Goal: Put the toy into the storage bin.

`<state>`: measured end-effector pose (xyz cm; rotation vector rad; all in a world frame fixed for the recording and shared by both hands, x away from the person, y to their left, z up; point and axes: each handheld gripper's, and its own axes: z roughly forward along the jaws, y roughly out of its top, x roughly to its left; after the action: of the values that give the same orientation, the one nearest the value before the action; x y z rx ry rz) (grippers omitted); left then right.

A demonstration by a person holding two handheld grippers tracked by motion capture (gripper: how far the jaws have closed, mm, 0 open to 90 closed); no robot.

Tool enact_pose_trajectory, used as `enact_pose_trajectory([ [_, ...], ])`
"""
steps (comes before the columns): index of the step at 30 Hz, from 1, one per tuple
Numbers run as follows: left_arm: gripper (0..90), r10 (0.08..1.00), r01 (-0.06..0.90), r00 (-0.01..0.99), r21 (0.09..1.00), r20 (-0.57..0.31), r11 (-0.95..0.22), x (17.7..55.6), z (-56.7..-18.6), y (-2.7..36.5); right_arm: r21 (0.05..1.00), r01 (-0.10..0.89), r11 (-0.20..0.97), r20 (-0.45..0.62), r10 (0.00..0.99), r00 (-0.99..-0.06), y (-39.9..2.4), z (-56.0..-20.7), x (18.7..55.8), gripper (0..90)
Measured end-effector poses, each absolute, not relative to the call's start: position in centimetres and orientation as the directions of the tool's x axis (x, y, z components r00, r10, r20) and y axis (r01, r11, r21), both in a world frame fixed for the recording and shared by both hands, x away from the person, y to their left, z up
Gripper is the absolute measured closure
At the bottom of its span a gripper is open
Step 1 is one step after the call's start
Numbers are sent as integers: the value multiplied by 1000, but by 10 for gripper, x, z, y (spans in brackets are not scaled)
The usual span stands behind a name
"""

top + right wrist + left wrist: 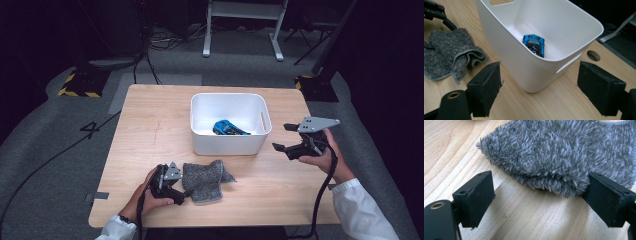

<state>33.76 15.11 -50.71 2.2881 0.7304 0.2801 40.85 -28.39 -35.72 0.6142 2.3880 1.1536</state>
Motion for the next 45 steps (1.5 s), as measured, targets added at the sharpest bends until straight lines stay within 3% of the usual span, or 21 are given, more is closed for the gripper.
enact_pose_trajectory([
  [23,119,580,426,815,687,-9,-588,337,-507,151,733,280,620,-171,567,-806,-299,-418,387,186],
  [45,119,580,426,814,687,-9,-588,337,-507,151,712,399,578,-65,620,-782,-341,-474,371,181],
])
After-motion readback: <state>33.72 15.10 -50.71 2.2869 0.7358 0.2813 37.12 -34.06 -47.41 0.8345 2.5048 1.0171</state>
